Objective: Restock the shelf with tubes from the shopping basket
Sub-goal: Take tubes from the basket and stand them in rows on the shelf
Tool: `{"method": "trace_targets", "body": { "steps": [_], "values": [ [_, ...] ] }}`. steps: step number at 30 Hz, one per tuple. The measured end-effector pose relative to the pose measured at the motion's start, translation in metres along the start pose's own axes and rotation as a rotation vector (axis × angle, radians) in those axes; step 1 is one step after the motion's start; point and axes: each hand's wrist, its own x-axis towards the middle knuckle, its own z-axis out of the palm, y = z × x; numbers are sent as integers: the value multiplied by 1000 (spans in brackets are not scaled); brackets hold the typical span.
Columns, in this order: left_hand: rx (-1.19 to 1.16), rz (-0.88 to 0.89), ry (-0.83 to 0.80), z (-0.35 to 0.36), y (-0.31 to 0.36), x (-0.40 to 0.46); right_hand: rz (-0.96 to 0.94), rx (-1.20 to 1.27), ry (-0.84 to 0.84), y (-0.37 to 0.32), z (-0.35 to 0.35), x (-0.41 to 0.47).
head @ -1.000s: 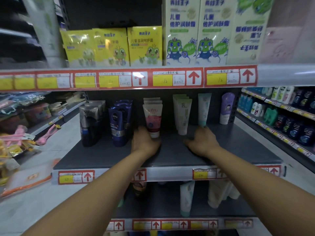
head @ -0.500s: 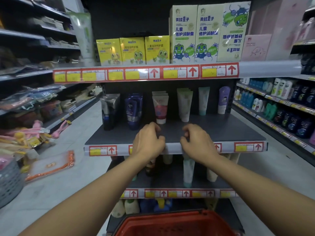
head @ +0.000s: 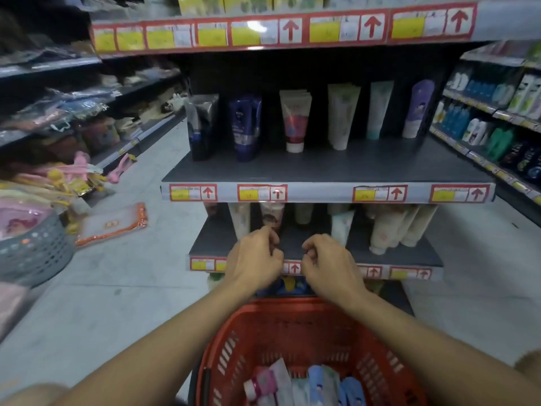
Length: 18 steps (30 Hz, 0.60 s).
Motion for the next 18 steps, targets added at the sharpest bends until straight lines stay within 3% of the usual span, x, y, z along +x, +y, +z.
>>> {"method": "trace_targets", "body": {
  "steps": [4, 11, 18],
  "values": [
    [-2, -30, -93, 38, -23, -18, 58, 13, -127, 24, 44, -29],
    [-7, -165, -356, 110, -62, -49, 267, -87, -509, 77, 110, -74],
    [-59, -442, -633, 182, -115, -71, 500, -171, -929, 144, 170, -120]
  ]
}}
